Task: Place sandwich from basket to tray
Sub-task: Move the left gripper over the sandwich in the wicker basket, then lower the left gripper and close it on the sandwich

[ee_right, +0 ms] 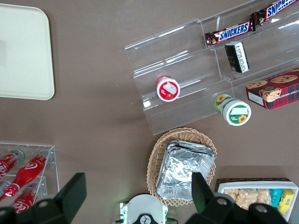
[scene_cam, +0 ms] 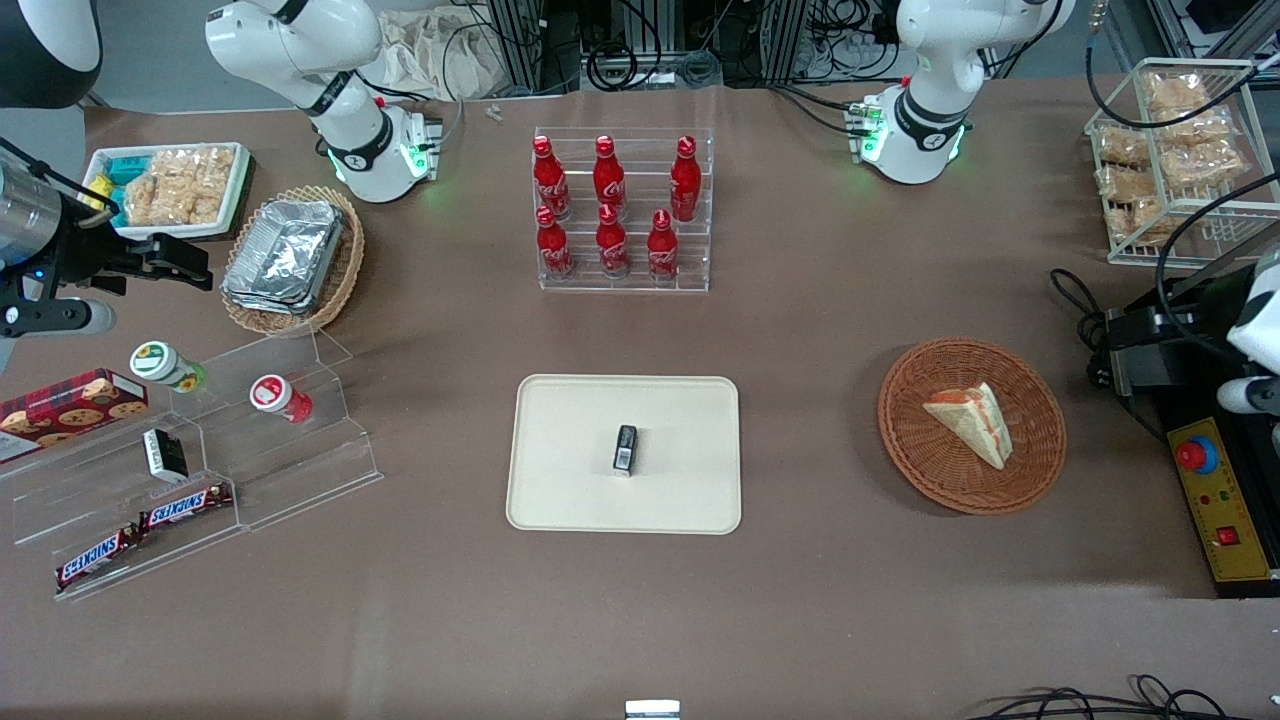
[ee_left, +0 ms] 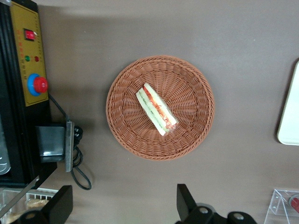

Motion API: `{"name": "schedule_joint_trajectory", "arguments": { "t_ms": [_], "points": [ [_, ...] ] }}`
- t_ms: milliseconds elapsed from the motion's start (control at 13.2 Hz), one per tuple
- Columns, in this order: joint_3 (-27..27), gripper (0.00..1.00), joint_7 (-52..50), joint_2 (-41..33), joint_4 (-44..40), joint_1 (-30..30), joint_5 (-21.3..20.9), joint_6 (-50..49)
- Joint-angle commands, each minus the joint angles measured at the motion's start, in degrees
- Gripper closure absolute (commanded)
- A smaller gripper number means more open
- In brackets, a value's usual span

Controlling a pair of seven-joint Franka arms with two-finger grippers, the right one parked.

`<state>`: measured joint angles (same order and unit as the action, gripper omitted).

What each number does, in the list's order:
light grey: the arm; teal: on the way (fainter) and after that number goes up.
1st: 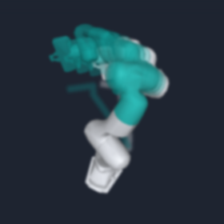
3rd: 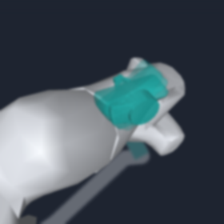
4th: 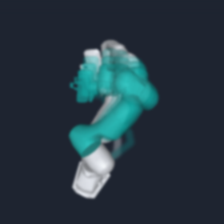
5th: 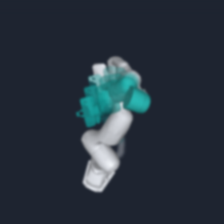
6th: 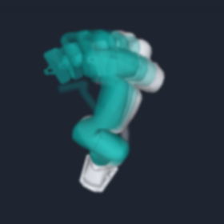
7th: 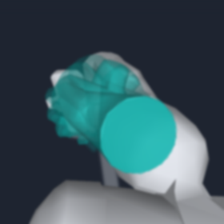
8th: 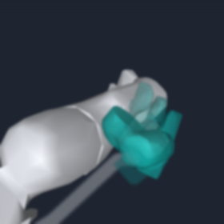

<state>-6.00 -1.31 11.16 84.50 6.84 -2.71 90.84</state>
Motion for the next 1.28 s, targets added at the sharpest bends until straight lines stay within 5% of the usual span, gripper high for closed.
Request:
{"name": "schedule_joint_trajectory", "arguments": {
  "t_ms": [0, 528, 755, 1208],
  "points": [
    [0.3, 0.0, -4.4, -2.7, 10.5, -1.4, -0.6, 9.5],
    [-0.2, 0.0, -32.0, -2.0, 29.1, -2.6, 0.3, 32.2],
    [-0.2, 0.0, -36.1, -1.9, 38.0, -2.5, 0.3, 44.0],
    [0.0, 0.0, -41.2, 1.7, 40.0, -1.3, 0.3, 49.7]
  ]
}}
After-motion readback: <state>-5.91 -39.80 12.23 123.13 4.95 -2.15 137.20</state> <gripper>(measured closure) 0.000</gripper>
